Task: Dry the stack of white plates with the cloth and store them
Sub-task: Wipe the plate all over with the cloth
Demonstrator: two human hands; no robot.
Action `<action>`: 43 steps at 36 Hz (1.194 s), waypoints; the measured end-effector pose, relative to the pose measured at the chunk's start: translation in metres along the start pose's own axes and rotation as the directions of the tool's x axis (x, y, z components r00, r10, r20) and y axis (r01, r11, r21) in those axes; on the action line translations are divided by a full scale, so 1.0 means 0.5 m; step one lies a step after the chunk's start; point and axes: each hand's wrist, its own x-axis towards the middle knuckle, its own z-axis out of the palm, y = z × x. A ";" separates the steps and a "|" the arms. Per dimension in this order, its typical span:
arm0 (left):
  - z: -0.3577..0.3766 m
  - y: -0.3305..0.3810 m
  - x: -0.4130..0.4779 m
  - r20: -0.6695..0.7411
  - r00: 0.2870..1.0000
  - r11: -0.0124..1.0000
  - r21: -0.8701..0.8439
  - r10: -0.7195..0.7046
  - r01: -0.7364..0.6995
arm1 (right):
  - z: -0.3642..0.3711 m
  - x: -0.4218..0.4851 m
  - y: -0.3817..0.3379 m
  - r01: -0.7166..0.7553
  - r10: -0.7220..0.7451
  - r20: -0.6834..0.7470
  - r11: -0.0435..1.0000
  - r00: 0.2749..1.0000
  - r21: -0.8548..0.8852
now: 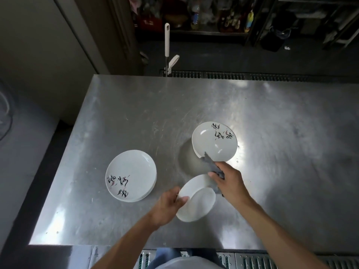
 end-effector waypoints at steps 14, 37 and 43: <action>0.065 -0.069 -0.010 -0.015 0.924 0.771 -0.557 -0.382 0.309 | 0.130 -0.139 0.069 0.593 -0.376 0.495 0.691 0.783 -0.412; 0.058 -0.042 -0.016 -0.023 0.953 0.826 -0.505 -0.303 0.250 | 0.158 -0.064 0.064 0.296 -0.209 0.334 0.926 0.919 -0.235; 0.035 -0.038 -0.018 -0.009 0.955 0.841 -0.477 -0.297 0.256 | 0.111 -0.028 0.107 0.242 -0.084 0.397 0.899 0.914 -0.366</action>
